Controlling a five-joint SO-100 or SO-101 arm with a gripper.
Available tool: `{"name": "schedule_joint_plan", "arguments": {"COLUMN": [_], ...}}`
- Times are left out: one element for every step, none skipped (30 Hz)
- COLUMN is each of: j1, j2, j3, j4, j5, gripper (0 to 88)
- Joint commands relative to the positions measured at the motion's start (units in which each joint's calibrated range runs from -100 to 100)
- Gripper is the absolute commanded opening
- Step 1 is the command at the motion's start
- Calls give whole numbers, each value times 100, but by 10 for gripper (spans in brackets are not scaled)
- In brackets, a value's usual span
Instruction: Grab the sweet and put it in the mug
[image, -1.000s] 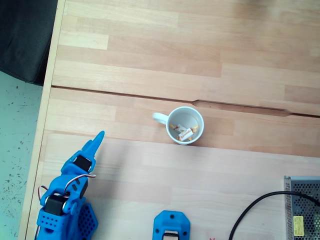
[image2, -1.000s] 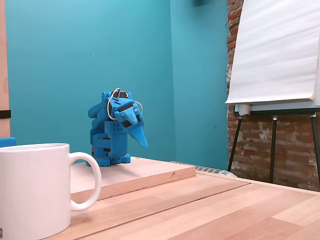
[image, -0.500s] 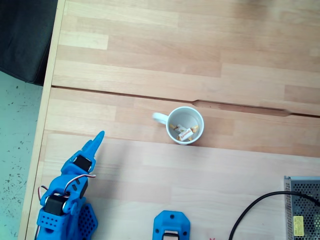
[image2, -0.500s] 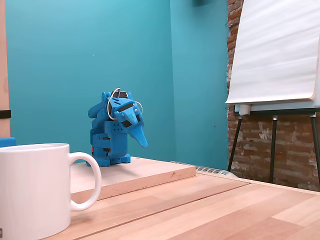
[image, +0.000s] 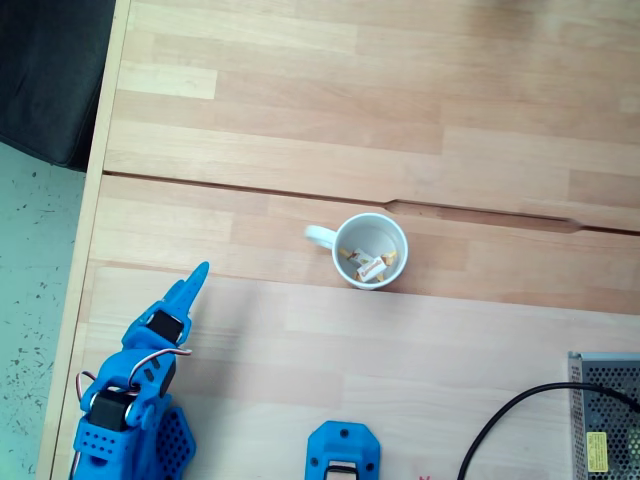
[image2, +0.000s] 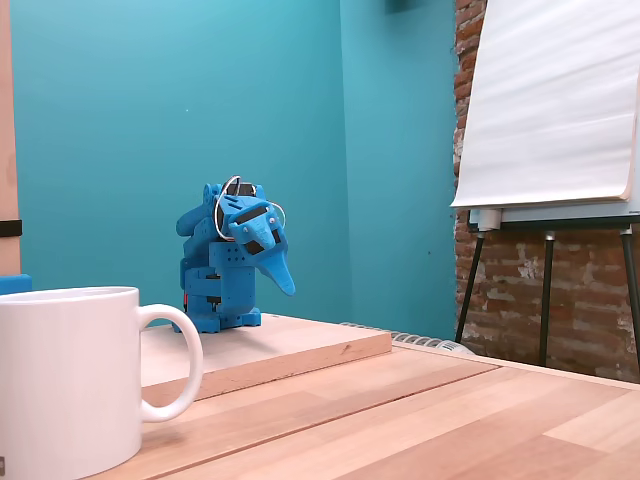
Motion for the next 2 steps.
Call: {"name": "schedule_joint_plan", "arguments": {"j1": [-2, -2], "j2": [28, 28], "j3": [90, 90], "j4": [36, 36], "j5": [-15, -15], "gripper": [344, 344]}}
